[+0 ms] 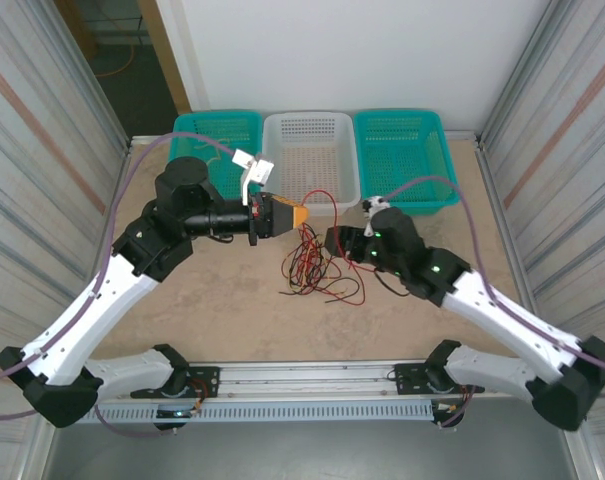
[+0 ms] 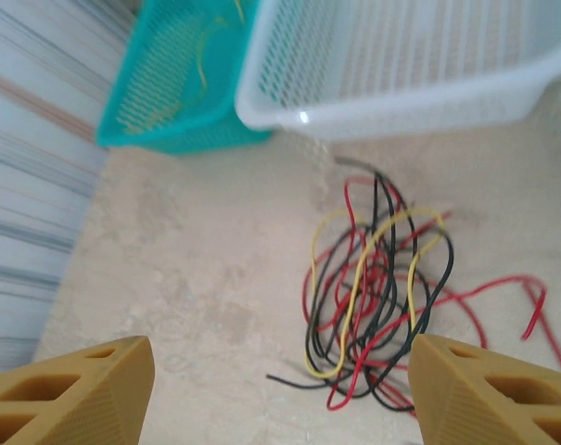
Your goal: Untangle the cables
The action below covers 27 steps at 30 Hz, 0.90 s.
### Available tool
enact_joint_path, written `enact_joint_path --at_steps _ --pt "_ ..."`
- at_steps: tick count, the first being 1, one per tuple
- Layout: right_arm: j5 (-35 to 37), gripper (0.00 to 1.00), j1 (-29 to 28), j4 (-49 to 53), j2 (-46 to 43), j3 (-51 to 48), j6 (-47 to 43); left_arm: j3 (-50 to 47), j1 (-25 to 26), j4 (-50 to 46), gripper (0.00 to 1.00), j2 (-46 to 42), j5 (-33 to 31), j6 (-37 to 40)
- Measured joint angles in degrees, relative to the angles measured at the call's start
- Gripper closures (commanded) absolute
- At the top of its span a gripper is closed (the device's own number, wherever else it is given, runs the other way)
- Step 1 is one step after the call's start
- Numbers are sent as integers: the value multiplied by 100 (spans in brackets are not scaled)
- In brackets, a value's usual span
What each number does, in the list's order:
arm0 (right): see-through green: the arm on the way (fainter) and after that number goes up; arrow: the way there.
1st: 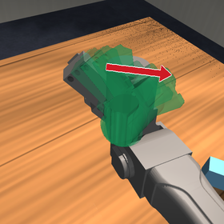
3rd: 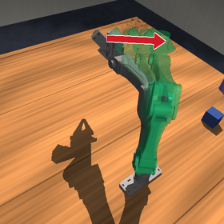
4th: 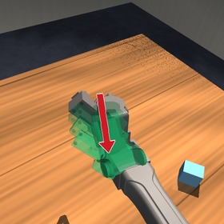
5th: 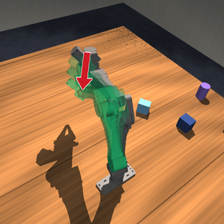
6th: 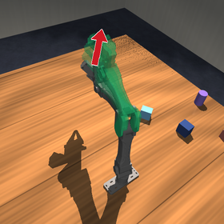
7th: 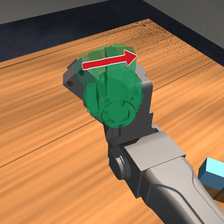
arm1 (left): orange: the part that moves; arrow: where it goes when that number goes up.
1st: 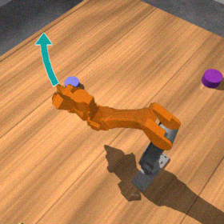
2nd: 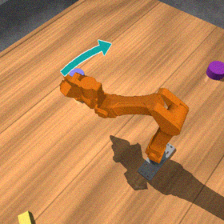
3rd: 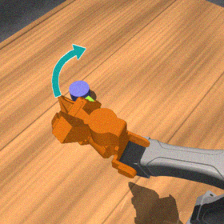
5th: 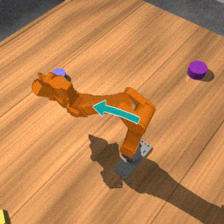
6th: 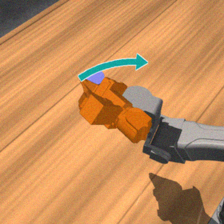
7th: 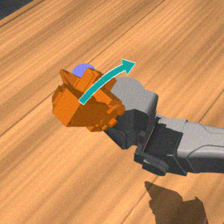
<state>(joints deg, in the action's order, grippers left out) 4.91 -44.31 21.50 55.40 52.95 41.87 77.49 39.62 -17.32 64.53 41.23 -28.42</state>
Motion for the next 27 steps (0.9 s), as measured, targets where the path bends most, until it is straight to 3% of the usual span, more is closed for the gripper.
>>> enact_joint_path --at_steps 5,12,24,27 --pt "310 21 98 391 -859 568 -570 90 -214 11 100 90 275 85" --pt "-63 22 197 605 -964 1307 -1176 116 -278 4 100 269 634 188" --pt "-1174 40 197 599 -105 1561 -1552 116 -278 -61 100 319 968 295" --pt "-1252 52 197 586 -59 1565 -1561 116 -278 -61 100 319 1023 297"
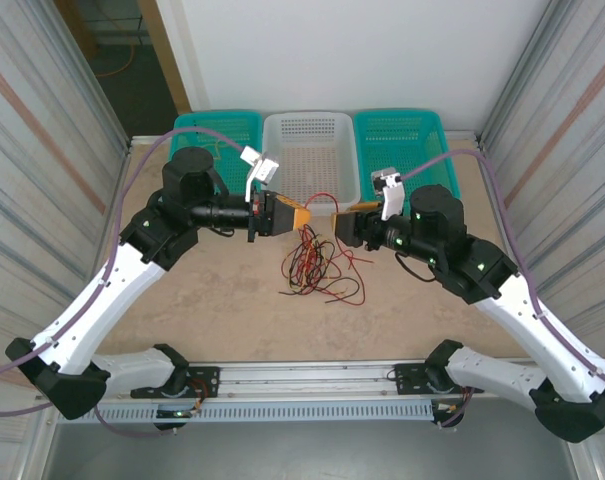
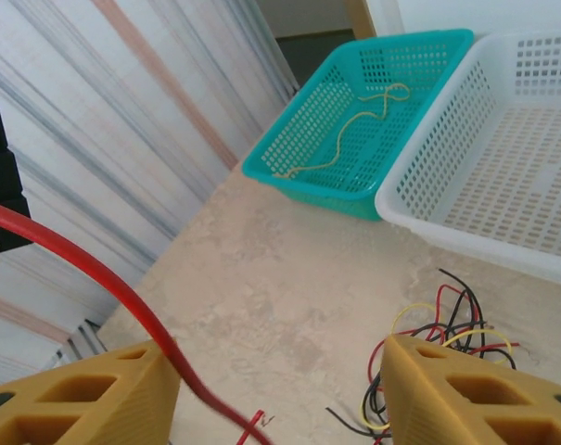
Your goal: Untangle the cables
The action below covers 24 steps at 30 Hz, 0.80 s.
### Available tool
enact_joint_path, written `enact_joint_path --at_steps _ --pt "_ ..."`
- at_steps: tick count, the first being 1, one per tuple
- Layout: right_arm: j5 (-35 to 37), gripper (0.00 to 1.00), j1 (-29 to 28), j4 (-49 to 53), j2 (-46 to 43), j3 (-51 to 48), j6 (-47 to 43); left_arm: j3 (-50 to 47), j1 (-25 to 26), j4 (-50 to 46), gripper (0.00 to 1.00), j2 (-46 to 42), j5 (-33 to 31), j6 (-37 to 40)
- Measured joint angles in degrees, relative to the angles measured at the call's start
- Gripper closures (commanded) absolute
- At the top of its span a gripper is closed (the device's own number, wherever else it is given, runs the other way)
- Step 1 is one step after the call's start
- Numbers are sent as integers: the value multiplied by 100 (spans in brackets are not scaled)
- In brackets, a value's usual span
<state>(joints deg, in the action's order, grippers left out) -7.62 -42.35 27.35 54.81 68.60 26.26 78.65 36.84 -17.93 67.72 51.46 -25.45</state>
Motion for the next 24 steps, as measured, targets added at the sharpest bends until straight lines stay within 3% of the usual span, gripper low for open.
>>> enact_joint_path --at_steps 5,13,17,18,20,22,24 --pt "-81 61 0 -79 83 31 -20 0 0 2 100 0 11 -2" --pt "-144 97 0 -208 146 33 -15 -2 0 0 100 0 17 -2" --pt "-116 100 0 -225 136 33 -33 -15 -4 4 99 0 -4 2" --pt "-87 100 0 -225 131 33 -35 -31 -7 2 88 0 -17 9" --pt "28 100 11 -214 120 33 -33 -66 -15 -22 50 0 -87 55" --pt "151 100 83 -142 122 55 -28 -81 -15 -96 19 2 -262 103" --pt "280 100 251 -37 160 136 -20 -120 -15 -168 10 -2 -570 177"
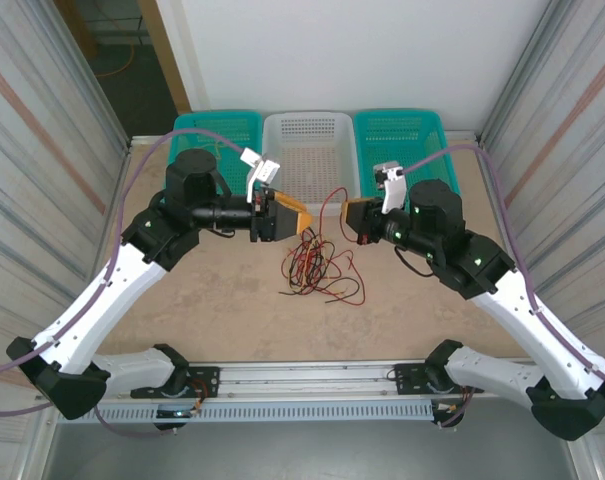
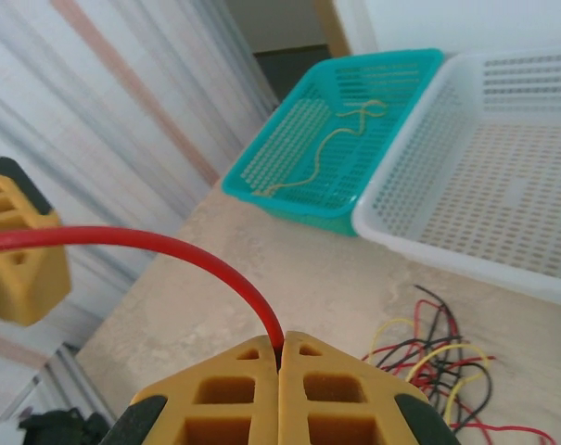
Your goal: Untangle the cables
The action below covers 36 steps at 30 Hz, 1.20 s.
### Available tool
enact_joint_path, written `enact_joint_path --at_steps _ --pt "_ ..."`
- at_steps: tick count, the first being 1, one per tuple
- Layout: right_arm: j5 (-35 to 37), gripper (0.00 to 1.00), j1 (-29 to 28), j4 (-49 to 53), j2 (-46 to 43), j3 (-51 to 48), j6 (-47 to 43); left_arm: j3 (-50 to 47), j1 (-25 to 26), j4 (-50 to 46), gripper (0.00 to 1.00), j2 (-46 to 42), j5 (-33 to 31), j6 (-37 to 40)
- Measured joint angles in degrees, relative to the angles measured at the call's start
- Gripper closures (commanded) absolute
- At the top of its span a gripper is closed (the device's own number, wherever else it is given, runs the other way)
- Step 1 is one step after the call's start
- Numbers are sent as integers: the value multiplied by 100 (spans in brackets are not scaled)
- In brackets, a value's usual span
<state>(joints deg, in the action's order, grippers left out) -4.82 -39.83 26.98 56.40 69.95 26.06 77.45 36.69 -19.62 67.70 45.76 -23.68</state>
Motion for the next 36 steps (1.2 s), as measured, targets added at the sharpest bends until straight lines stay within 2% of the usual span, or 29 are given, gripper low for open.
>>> enact_joint_path --at_steps 3,8,15,20,24,26,29,33,36 --pt "164 100 396 254 278 380 -2 -155 0 -107 1 -26 -577 105" --pt "245 100 1534 728 1298 1408 0 -514 -26 -275 1 -164 -1471 138" --pt "280 100 2924 1281 3110 2553 44 -780 -66 -466 7 -313 -2479 15" --pt "2 98 3611 1484 4406 3150 85 -979 -74 -603 11 -321 -2793 -90" --pt "-105 73 3840 1808 5302 3866 96 -1110 -74 -638 13 -284 -2874 -175" --pt "-129 66 3904 1991 5705 4332 68 -1189 -74 -645 13 -247 -2933 -210" --pt "-140 58 3908 2144 5845 4507 31 -1314 -74 -673 13 -186 -3005 -249" --pt "-142 57 3790 2181 5672 4371 -4 -1423 -74 -684 14 -129 -3064 -319" --pt "-122 57 3578 2096 5235 3875 -11 -1436 -74 -684 17 -72 -3073 -356"
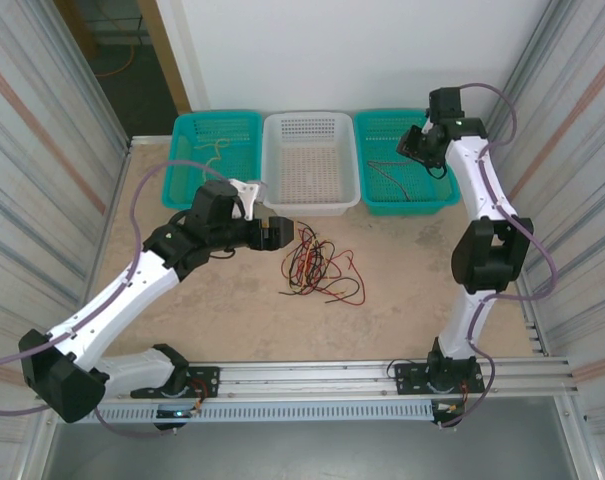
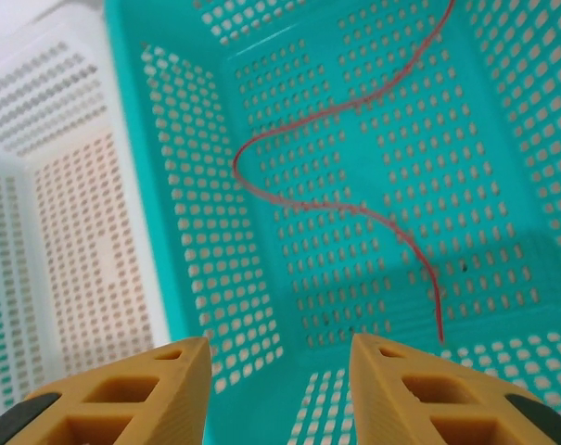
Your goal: Untangle the cables
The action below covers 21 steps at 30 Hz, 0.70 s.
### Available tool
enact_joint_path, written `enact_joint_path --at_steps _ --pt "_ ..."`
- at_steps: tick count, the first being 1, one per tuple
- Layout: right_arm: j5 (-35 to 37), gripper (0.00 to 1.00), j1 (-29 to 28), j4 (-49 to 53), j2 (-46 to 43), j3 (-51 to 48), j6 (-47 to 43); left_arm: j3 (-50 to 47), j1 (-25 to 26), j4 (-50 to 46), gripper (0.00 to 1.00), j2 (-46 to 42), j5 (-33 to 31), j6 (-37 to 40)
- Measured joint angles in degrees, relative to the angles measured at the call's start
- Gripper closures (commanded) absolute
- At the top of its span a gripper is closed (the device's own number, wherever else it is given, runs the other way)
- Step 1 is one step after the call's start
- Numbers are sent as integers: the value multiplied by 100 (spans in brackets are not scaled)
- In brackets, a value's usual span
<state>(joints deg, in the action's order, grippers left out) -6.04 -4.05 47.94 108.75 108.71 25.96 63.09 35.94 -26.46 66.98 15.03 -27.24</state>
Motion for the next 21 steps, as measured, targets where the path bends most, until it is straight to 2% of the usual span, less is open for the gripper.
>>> enact_joint_path --at_steps 5,7,11,16,21 --pt "0 51 -776 -422 -1340 -1617 0 -2 0 -57 28 219 -46 -44" --pt "0 47 -1338 -693 -1985 -2406 17 -26 0 -76 33 369 -50 -74" --pt "-72 48 -2426 -1246 -2870 -3707 203 -238 0 -70 42 645 4 -157" --pt "-44 51 -3073 -1690 -3071 -4970 817 -542 17 -28 48 940 105 -269" --pt "90 57 -3467 -1797 -2927 -5451 1344 -660 63 42 51 990 179 -313"
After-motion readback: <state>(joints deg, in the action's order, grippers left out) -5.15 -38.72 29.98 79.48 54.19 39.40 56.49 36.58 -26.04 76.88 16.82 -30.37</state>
